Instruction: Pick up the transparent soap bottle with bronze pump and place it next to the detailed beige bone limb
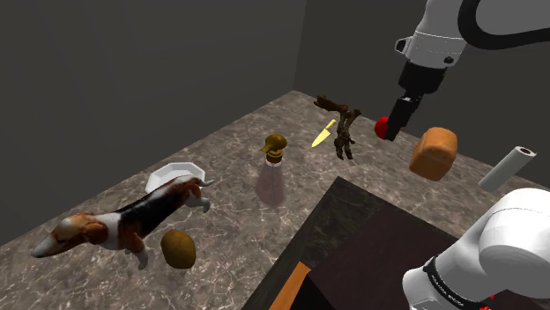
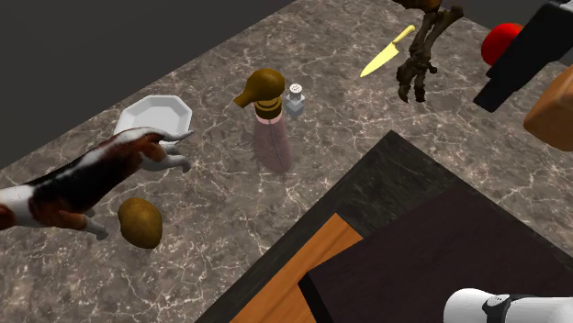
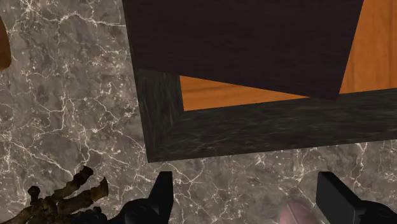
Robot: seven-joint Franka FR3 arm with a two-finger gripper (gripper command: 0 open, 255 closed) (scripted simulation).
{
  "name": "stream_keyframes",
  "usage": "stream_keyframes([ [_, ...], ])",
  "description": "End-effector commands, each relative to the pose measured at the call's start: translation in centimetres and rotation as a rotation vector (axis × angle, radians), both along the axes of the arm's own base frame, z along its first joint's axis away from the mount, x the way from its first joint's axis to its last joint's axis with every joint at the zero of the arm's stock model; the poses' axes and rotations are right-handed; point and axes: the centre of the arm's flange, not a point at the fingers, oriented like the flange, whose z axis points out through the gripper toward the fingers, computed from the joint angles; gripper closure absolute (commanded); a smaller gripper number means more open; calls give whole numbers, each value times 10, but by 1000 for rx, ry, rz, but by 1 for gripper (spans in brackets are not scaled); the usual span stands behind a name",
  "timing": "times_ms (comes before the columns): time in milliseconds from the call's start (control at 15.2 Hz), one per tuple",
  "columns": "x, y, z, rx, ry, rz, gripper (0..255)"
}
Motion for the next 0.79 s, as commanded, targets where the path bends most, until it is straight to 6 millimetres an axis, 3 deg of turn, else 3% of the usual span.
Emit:
stream_keyframes([
  [0,0,0,0,0,0,0,0],
  [726,104,90,-28,61,31,-193,0],
])
